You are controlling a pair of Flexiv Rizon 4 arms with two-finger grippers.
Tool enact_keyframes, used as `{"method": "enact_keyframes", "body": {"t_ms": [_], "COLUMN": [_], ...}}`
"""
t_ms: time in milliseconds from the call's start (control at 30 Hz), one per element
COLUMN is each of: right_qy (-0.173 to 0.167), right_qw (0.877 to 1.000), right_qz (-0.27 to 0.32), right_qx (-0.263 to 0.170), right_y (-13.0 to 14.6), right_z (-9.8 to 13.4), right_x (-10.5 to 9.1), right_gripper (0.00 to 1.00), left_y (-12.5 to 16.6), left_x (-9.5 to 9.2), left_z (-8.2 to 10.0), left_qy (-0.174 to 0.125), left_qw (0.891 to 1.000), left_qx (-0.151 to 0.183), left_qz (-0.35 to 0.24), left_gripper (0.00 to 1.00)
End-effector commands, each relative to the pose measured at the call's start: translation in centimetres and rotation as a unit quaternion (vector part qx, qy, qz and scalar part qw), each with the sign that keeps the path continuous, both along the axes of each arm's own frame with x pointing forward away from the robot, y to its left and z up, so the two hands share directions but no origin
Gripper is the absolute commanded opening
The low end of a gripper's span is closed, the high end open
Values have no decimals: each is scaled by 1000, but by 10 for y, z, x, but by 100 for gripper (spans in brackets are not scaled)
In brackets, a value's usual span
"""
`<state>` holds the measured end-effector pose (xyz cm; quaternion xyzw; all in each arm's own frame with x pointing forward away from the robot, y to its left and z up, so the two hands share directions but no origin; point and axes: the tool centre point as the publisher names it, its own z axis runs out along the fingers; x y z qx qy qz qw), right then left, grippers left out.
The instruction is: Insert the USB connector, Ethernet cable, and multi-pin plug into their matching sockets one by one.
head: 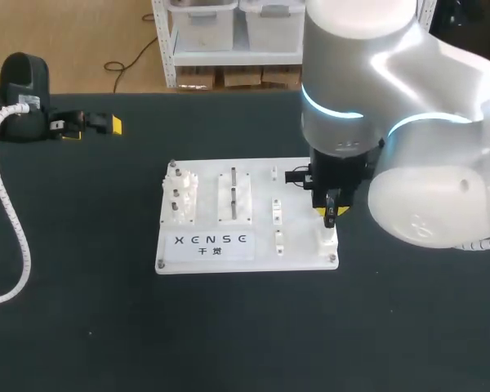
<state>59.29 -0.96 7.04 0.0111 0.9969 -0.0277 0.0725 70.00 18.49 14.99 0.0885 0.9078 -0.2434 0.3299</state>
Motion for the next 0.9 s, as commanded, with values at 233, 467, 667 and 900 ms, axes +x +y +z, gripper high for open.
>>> {"method": "enact_keyframes", "body": {"t_ms": [233,467,667,900], "right_qy": [-11,-15,-16,-16], "right_qw": [1000,1000,1000,1000], "right_qz": [0,1,1,-1], "right_qx": [-9,-9,-9,-10], "right_y": [-1,-1,-1,-3], "right_z": [-5,-4,-4,-2], "right_x": [-1,-1,-1,3], "right_gripper": [0,0,0,0], "left_y": [0,0,0,0], "left_x": [0,0,0,0], "left_z": [0,0,0,0], "left_qy": [0,0,0,0], "left_qw": [1000,1000,1000,1000], "left_qx": [0,0,0,0], "left_qz": [0,0,0,0], "left_gripper": [100,100,100,100]}}
